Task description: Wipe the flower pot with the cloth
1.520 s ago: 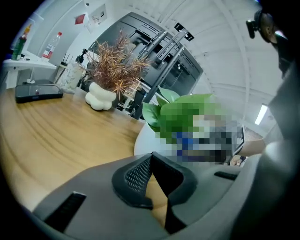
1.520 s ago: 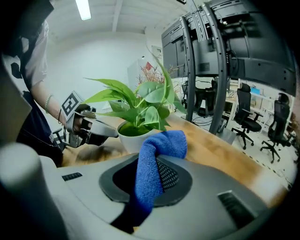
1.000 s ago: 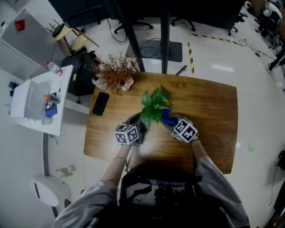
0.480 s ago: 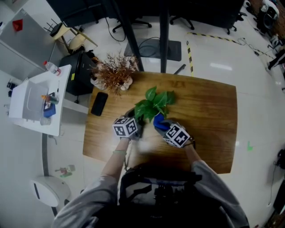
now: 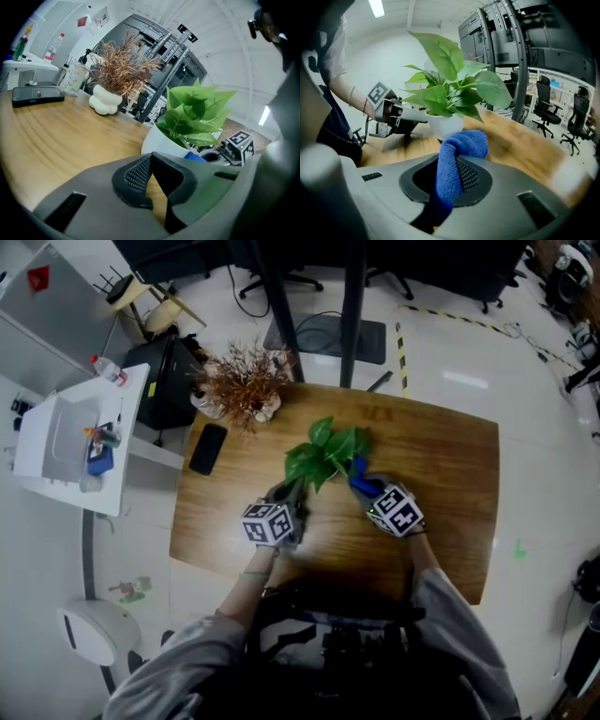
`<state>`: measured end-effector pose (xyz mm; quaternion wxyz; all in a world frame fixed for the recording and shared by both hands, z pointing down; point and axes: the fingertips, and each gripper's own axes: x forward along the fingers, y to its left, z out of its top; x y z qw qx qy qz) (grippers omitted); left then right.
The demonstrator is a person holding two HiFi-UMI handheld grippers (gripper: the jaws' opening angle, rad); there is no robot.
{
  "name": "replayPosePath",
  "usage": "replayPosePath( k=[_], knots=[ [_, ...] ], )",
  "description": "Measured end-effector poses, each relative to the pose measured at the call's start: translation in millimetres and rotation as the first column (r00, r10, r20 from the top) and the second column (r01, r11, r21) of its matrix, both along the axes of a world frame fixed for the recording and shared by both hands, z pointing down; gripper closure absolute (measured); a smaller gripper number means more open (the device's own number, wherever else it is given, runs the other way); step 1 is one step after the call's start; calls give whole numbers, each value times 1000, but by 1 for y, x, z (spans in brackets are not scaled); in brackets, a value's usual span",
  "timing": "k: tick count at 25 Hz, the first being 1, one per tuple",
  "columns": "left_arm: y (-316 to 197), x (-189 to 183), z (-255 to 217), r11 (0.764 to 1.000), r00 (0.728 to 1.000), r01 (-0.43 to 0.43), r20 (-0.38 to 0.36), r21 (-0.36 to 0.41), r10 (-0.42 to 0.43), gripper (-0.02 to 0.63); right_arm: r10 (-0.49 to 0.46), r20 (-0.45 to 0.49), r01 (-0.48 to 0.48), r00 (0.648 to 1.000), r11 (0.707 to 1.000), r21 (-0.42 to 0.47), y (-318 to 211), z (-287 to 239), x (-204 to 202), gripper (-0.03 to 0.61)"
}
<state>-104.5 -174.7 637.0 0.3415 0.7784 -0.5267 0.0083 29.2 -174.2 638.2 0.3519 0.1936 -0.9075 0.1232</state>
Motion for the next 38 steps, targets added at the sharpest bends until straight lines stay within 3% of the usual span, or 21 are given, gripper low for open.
replayPosePath(
  k=[9,19,27,38],
  knots=[
    [-4,9,-3,1000,1000,-23,-11,11,23,609,-25,63,21,998,998,58,-34,-21,-19,523],
    [-31,-12,-2,997,996,-71,50,19,70,609,-96,41,96,995,995,12,3,-8,-43,523],
    [-58,-21,-12,998,998,-46,53,42,44,609,-113,48,115,992,993,-28,28,5,-68,523],
    [-29,-27,-14,999,998,-34,60,42,31,607,122,125,-104,985,985,-138,41,2,-49,523]
  ],
)
